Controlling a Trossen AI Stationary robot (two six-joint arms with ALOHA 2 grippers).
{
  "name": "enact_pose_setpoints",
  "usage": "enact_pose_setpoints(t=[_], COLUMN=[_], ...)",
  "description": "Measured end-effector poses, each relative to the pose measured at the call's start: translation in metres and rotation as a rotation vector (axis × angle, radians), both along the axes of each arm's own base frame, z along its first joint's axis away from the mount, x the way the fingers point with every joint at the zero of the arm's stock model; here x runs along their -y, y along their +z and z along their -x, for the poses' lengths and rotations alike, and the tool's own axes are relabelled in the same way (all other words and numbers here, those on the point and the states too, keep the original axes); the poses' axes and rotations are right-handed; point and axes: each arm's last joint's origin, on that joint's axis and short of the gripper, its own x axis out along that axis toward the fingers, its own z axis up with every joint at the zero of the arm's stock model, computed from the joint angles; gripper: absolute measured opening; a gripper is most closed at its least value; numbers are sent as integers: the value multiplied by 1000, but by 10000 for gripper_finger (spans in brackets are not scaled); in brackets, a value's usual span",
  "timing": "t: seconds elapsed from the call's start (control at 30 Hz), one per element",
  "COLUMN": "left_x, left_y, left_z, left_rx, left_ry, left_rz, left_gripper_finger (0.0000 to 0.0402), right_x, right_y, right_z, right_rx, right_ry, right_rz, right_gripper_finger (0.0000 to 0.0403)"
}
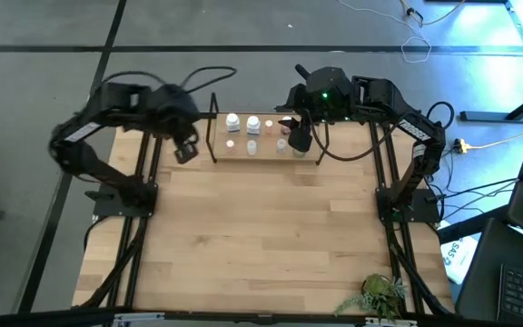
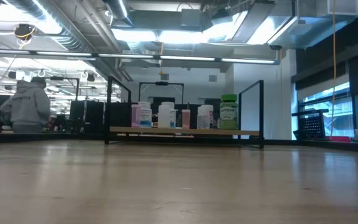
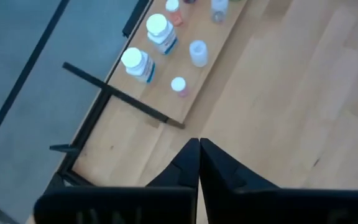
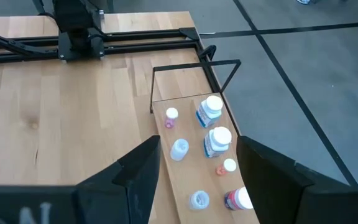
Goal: Pick and place medicine bottles onto shelf by color
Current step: Return to Home Position
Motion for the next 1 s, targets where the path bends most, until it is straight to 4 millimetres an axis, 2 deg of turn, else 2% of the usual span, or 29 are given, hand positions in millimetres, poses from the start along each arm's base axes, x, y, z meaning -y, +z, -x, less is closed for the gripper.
enact_pose_setpoints(t=[0.33, 0.7, 0.83, 1.0], left_x=[30, 37, 36, 36], left_y=[-6, -42, -61, -87], left_z=[73, 149, 172, 200], left_rx=[211, 445, 550, 705], left_ry=[15, -33, -45, -42], left_rz=[-7, -19, -38, -41], left_gripper_finger=[1, 1, 1, 1], right_x=[0, -1, -7, -16], right_y=[2, 8, 8, 14], right_z=[-2, -6, -5, 5], right_rx=[29, 98, 93, 97], right_ry=[1, 18, 42, 61], right_rz=[7, 8, 17, 13], right_gripper_finger=[213, 210, 177, 90])
